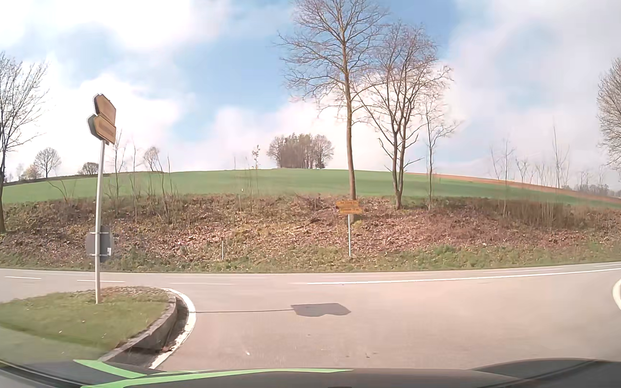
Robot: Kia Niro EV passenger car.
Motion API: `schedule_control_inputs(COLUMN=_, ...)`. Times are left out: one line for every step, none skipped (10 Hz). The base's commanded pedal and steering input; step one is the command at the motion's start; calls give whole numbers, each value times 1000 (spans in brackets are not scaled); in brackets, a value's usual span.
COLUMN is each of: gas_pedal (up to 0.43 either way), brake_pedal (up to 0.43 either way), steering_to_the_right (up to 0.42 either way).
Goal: Follow the waypoints while adhering to traffic rules and regulations
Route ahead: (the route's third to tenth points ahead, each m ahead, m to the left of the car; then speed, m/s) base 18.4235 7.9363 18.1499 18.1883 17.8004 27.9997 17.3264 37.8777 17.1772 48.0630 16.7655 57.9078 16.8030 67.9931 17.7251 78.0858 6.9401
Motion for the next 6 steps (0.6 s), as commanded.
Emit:
schedule_control_inputs(gas_pedal=0, brake_pedal=274, steering_to_the_right=-9)
schedule_control_inputs(gas_pedal=0, brake_pedal=274, steering_to_the_right=-9)
schedule_control_inputs(gas_pedal=0, brake_pedal=274, steering_to_the_right=-9)
schedule_control_inputs(gas_pedal=0, brake_pedal=280, steering_to_the_right=-11)
schedule_control_inputs(gas_pedal=0, brake_pedal=280, steering_to_the_right=-16)
schedule_control_inputs(gas_pedal=0, brake_pedal=287, steering_to_the_right=-25)
